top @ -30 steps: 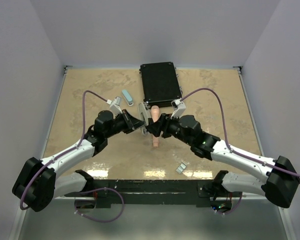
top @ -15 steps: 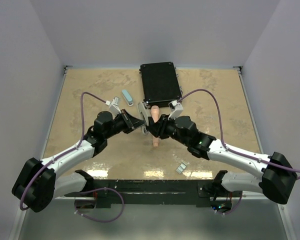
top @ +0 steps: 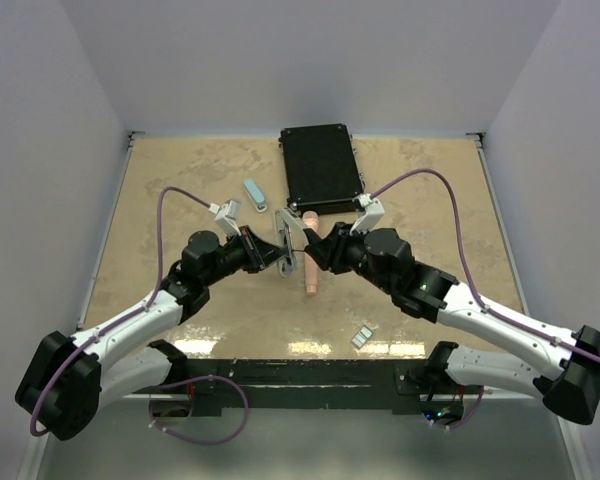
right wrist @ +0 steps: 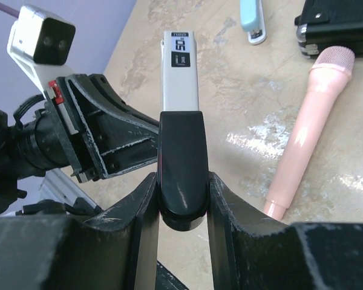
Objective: Unload the staples from the stapler
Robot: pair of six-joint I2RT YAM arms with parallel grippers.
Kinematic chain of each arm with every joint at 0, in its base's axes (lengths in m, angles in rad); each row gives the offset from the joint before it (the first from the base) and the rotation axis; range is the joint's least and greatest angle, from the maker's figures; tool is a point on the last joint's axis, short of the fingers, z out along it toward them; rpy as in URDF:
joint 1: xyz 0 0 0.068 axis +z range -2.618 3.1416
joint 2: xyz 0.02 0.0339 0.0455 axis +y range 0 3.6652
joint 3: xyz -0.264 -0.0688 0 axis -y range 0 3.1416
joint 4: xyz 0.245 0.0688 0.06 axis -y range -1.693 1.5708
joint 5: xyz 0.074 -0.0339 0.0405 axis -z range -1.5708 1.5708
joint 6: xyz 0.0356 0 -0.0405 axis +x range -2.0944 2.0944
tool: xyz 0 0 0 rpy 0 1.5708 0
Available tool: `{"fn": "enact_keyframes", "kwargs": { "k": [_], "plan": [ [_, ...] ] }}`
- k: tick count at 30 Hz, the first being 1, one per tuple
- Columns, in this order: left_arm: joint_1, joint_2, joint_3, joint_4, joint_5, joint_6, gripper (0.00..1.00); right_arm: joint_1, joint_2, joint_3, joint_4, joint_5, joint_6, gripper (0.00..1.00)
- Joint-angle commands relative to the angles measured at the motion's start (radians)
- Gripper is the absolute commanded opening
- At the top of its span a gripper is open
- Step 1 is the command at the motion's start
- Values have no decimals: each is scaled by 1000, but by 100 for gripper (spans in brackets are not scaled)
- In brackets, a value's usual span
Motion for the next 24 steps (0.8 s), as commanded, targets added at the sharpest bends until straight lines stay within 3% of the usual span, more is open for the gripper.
{"fn": "enact_keyframes", "kwargs": {
  "k": [1,11,21,24],
  "plan": [
    [9,-7,-5,-10,15,114,0,-31,-13,139,-14,212,-80,16],
    [6,23,-28,7,291,169,0,-157,142,338,-5,157,-209,24],
    [1,-14,-35,65,396,174,0,-210,266,378,78,27,-263,33],
    [0,-19,-35,80,416,172,0,-218,310,381,92,-15,-272,40]
  ]
}}
